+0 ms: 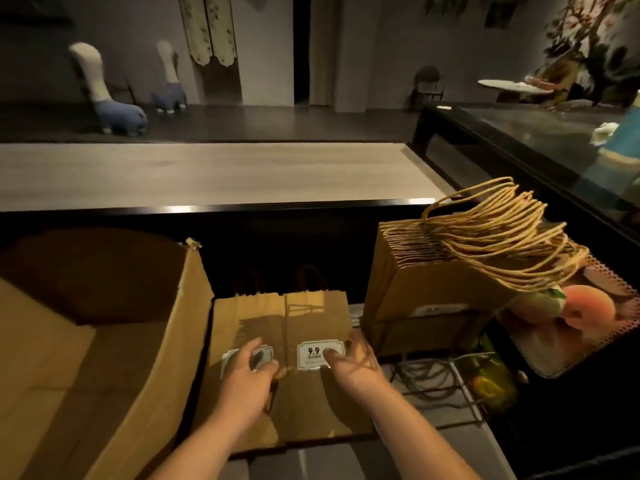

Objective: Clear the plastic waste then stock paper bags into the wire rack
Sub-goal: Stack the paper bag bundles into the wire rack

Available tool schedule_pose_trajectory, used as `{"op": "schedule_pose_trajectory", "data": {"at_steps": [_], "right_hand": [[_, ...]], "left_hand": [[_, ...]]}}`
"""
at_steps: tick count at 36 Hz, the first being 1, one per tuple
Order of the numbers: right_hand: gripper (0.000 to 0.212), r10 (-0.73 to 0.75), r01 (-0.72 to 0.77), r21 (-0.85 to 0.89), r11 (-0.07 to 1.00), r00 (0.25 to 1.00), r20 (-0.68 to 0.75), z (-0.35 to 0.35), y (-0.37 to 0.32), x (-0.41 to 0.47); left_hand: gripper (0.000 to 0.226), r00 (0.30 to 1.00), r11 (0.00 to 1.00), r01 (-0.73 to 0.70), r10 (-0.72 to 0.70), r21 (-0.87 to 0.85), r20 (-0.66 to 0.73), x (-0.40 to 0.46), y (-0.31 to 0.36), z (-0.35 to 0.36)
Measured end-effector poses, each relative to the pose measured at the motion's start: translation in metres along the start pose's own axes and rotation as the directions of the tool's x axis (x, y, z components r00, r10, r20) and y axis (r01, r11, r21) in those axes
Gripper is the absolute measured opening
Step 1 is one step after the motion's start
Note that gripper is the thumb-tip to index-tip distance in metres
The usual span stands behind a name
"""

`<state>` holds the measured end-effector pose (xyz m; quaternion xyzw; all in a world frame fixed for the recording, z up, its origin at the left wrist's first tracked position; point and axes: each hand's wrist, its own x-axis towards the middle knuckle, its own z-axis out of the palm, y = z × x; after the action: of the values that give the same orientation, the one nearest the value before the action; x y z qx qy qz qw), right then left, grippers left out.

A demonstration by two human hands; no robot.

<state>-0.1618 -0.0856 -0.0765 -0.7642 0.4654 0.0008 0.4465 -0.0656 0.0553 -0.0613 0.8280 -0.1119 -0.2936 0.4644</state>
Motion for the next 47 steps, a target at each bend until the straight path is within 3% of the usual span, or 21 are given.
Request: {"op": "schedule_pose_trajectory", "data": {"at_steps": [6,10,14,20,30,34,39,47], "right_hand": [[0.045,-0.008,0.002,-0.059,0.998,0.995,-0.1,0.014,0.0,0.019],[0.047,0.009,-0.018,-0.072,0.997,0.993,-0.12,0.019,0.003,0.026],[0.053,0.069,-0.077,-0.056,0.996,0.989,-0.13,0.019,-0.004,0.024],[0.063,0.12,-0.122,-0.003,0.993,0.977,-0.176,0.017,-0.019,0.013],[0.053,0.077,-0.057,0.1,0.993,0.973,-0.218,0.002,-0.024,0.008],[0.03,0.076,-0.062,0.091,0.994,0.985,-0.152,-0.001,-0.024,0.006],[0.04,0.072,-0.064,0.127,0.99,0.996,-0.059,-0.004,-0.022,0.0],[0.044,0.0,0.015,0.105,0.994,0.989,-0.145,-0.004,-0.016,-0.008]], "left_hand": [[0.064,0.994,0.929,0.019,0.024,0.369,-0.111,0.015,-0.036,-0.02],[0.082,0.996,0.909,0.043,-0.004,0.415,-0.093,0.018,-0.05,-0.017],[0.079,0.996,0.865,0.076,-0.043,0.495,-0.077,0.018,-0.056,-0.011],[0.077,0.995,0.83,0.09,-0.056,0.55,-0.078,0.023,-0.06,-0.008],[0.077,0.996,0.82,0.091,-0.062,0.565,-0.071,0.019,-0.058,-0.007],[0.078,0.996,0.818,0.088,-0.059,0.569,-0.07,0.019,-0.058,-0.007],[0.079,0.996,0.814,0.083,-0.057,0.575,-0.063,0.02,-0.06,-0.007],[0.08,0.993,0.83,0.108,-0.068,0.547,-0.093,0.022,-0.058,-0.008]]}}
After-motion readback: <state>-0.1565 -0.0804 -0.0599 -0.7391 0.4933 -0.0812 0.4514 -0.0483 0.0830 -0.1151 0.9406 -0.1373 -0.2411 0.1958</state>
